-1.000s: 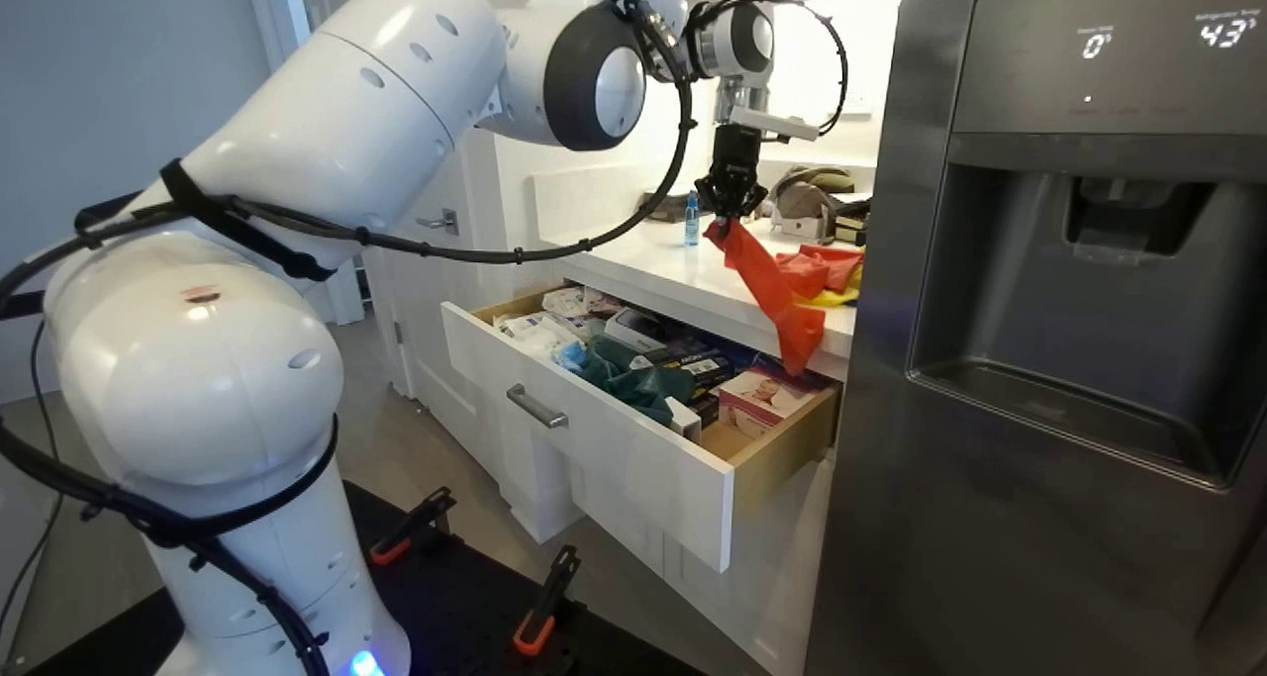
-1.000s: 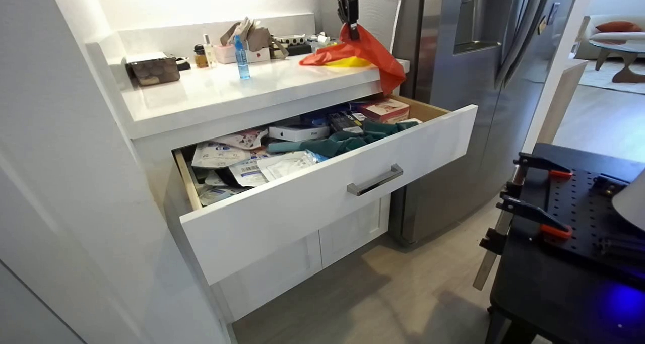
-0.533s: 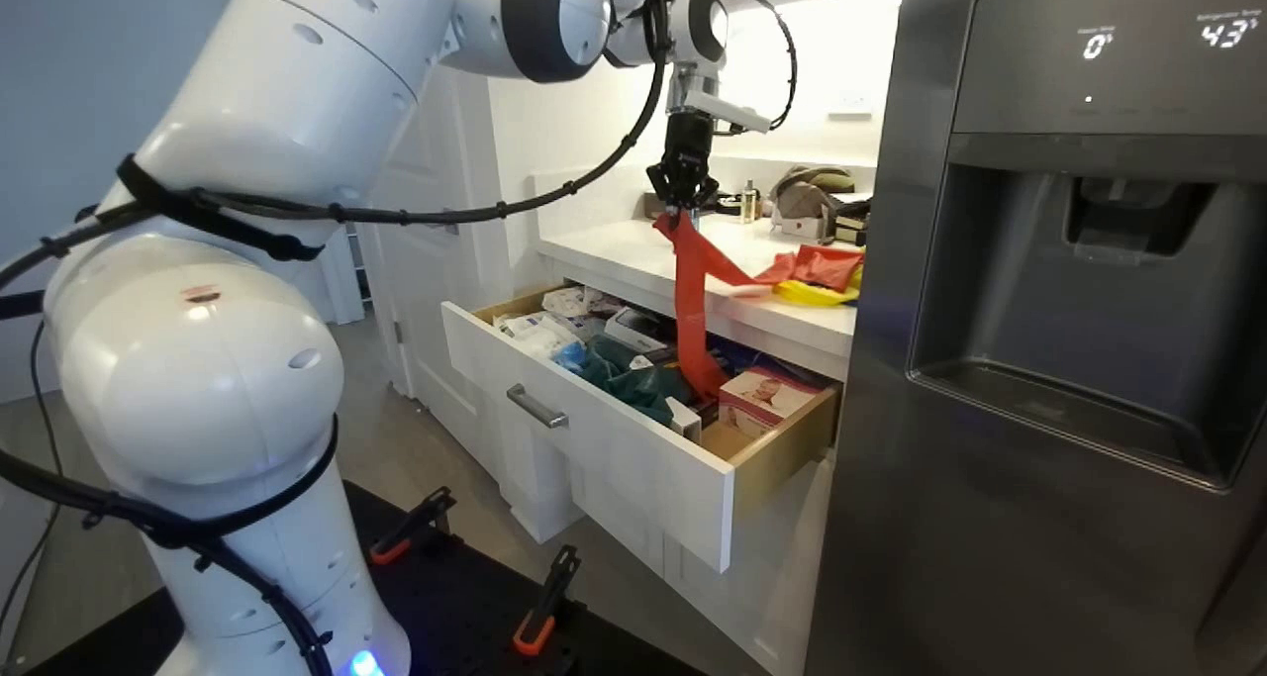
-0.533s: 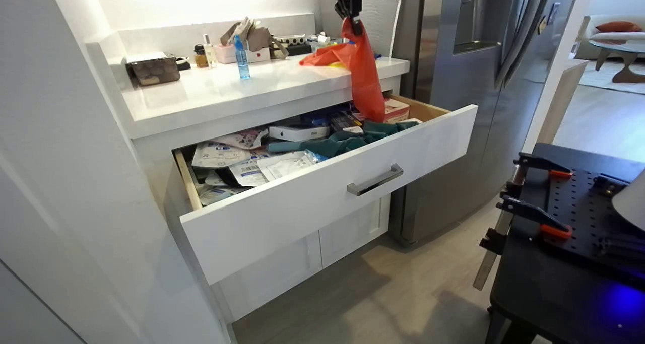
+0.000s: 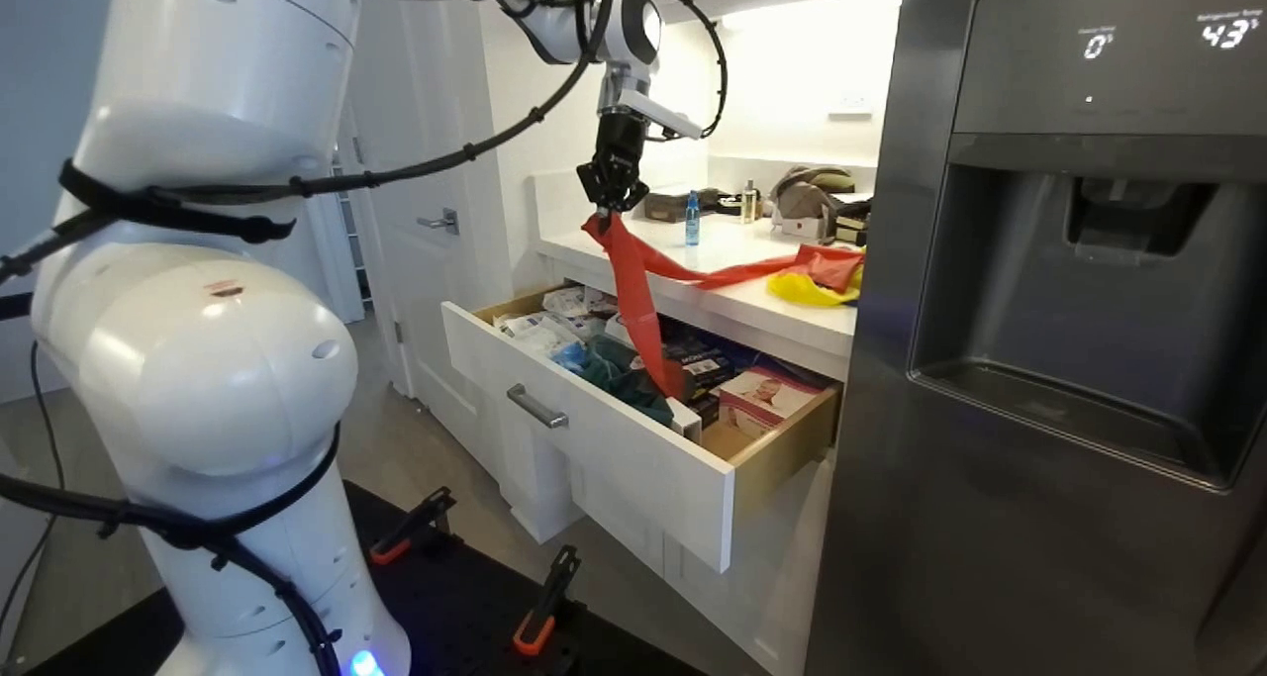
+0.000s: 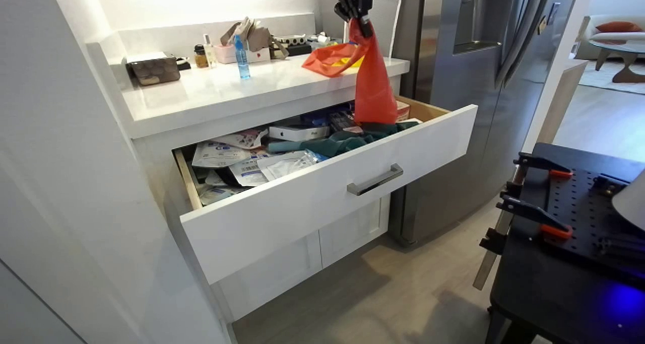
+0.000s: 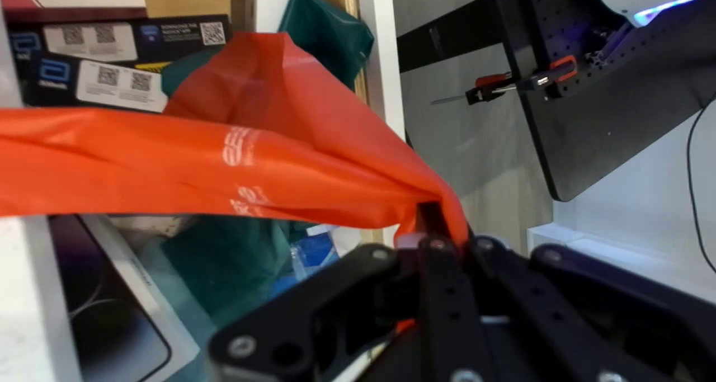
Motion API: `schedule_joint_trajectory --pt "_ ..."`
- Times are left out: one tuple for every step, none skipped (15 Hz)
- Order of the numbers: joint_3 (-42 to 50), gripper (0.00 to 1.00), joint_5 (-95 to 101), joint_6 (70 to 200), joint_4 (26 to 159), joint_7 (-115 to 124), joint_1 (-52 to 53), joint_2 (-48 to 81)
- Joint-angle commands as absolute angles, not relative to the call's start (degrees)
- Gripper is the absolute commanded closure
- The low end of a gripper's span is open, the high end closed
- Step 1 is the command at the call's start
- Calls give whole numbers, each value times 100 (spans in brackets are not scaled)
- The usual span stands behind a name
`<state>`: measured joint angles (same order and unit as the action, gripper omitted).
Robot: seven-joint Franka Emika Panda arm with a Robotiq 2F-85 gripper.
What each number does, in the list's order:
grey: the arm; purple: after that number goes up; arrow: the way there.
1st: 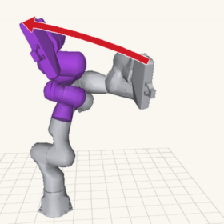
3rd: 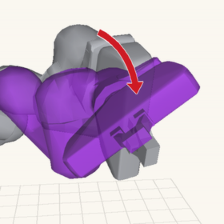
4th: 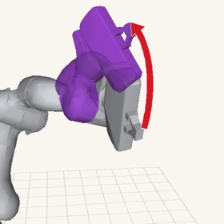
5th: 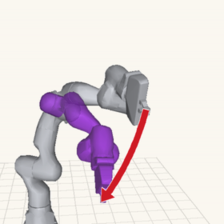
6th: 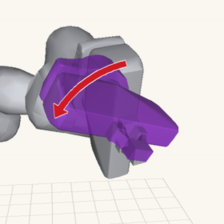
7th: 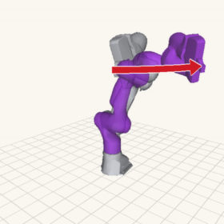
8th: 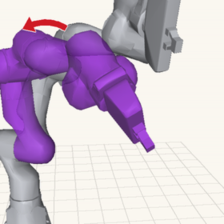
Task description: Open the top drawer, put all 3 bands inside and then close the drawer
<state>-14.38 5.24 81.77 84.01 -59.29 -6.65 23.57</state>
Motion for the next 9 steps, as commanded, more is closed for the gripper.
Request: schedule_joint_trajectory --pt "-1313 100 303 8858 9801 -6097 -262 1417" --pt "-1331 100 277 9092 10102 -6051 -140 1254" --pt "-1348 100 244 9334 10399 -5989 -19 1095" --pt "-1358 100 243 9666 10711 -5907 111 935" --pt "-1365 100 236 9991 11021 -5861 222 783" --pt "-1368 100 226 10391 11341 -5833 317 643" --pt "-1370 100 237 10747 11587 -5794 417 552" --pt "-1360 100 278 11170 11755 -5728 504 529" --pt "-1352 100 305 11582 11911 -5634 578 506"
